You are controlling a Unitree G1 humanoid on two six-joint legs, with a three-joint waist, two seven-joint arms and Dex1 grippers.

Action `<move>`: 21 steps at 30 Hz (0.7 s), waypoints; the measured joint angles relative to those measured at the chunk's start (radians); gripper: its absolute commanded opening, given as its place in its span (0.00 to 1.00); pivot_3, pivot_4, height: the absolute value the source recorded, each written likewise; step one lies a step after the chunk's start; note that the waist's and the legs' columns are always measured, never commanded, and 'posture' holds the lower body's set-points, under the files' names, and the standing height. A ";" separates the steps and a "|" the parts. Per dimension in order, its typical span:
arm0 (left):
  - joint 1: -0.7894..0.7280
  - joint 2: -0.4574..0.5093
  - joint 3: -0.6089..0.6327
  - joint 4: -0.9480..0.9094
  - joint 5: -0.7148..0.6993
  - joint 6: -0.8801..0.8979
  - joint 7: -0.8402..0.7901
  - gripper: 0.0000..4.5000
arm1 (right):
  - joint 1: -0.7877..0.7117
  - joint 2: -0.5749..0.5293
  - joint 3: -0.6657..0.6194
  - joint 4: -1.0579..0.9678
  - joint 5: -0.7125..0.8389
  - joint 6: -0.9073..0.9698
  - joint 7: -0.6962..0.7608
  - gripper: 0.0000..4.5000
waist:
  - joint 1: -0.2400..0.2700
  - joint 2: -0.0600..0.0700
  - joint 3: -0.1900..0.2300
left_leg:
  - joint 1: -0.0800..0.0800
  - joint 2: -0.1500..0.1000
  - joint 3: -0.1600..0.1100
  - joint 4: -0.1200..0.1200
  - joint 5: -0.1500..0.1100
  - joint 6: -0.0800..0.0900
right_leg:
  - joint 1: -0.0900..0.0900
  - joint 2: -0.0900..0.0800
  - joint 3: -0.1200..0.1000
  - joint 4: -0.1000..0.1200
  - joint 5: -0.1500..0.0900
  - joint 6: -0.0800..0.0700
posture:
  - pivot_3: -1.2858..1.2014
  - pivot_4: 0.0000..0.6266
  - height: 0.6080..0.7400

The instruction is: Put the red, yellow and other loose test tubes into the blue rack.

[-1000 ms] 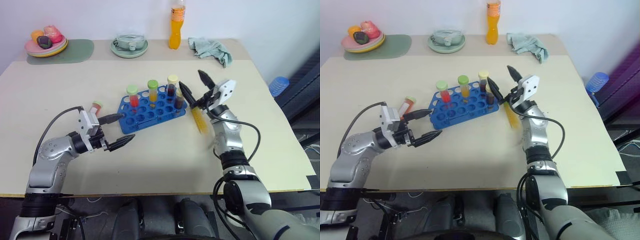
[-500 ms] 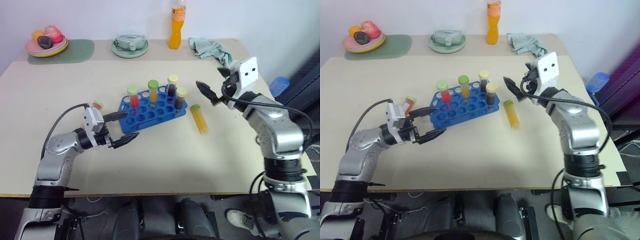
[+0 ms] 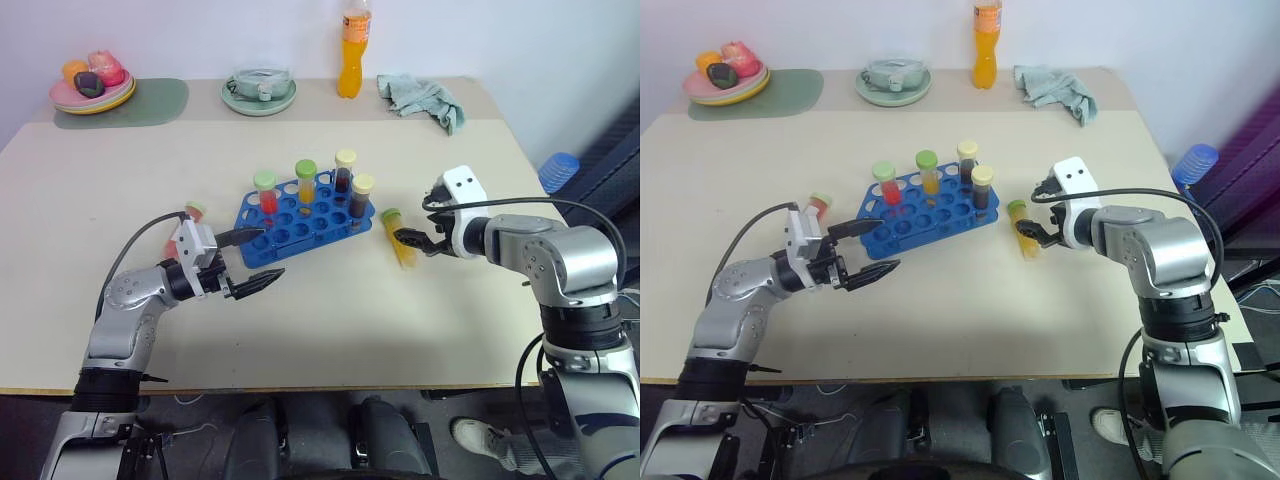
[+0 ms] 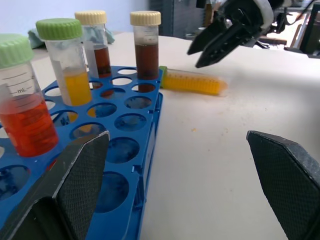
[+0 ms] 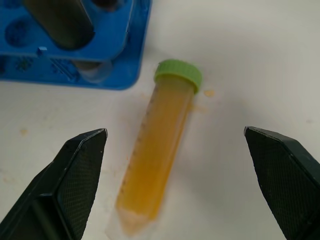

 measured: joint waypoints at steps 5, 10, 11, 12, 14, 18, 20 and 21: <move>0.002 -0.002 -0.002 -0.002 0.000 0.000 0.004 1.00 | -0.171 0.009 0.023 0.090 0.001 0.106 0.001 1.00 | 0.003 0.000 0.000 | 0.000 0.000 0.000 0.000 0.000 0.000 | 0.000 0.000 0.000 0.000 0.000 0.000 | 0.52 0.24 1.00; 0.017 -0.011 -0.002 -0.002 0.000 -0.006 0.017 1.00 | -0.216 0.009 0.090 0.186 -0.010 0.135 0.012 1.00 | 0.007 0.000 0.000 | -0.001 0.000 0.003 0.000 0.000 0.000 | 0.000 0.000 0.000 -0.001 0.000 0.000 | 0.52 0.24 1.00; 0.026 -0.015 -0.003 -0.002 0.000 -0.007 0.019 1.00 | -0.217 0.009 0.104 0.206 -0.012 0.138 0.015 1.00 | 0.007 0.000 0.000 | -0.001 0.000 0.003 0.000 0.000 0.000 | 0.000 0.000 0.000 -0.001 0.000 0.000 | 0.52 0.24 1.00; 0.033 -0.017 -0.003 -0.003 0.000 -0.008 0.021 1.00 | -0.218 0.009 0.112 0.225 -0.013 0.140 0.018 1.00 | 0.007 0.000 0.000 | -0.001 0.000 0.003 0.000 0.000 0.000 | 0.000 0.000 0.000 -0.001 0.000 0.000 | 0.52 0.24 1.00; 0.044 -0.022 -0.003 -0.003 0.001 -0.014 0.023 1.00 | -0.227 0.010 0.125 0.262 -0.021 0.139 0.022 1.00 | 0.007 0.000 0.000 | -0.001 0.000 0.003 0.000 0.000 0.000 | 0.000 0.000 0.000 -0.001 0.000 0.000 | 0.52 0.24 1.00; 0.055 -0.024 -0.003 -0.013 0.001 -0.026 0.032 1.00 | -0.260 0.011 0.157 0.342 -0.047 0.108 0.031 1.00 | 0.001 0.000 0.000 | -0.001 0.000 0.003 0.000 0.000 0.000 | -0.001 0.000 0.000 -0.001 0.000 0.000 | 0.52 0.24 1.00; 0.063 -0.025 -0.003 -0.018 0.001 -0.027 0.034 1.00 | -0.275 0.015 0.173 0.378 -0.058 0.084 0.042 1.00 | 0.000 0.000 0.000 | -0.001 0.000 0.003 -0.001 0.000 0.000 | -0.001 0.000 0.000 -0.001 0.000 0.000 | 0.52 0.24 1.00; 0.066 -0.026 -0.003 -0.019 0.001 -0.029 0.034 1.00 | -0.284 0.019 0.181 0.402 -0.067 0.067 0.048 1.00 | 0.000 0.000 0.000 | -0.001 0.000 0.003 0.000 0.000 0.000 | -0.001 0.000 0.000 -0.001 0.000 0.000 | 0.52 0.24 1.00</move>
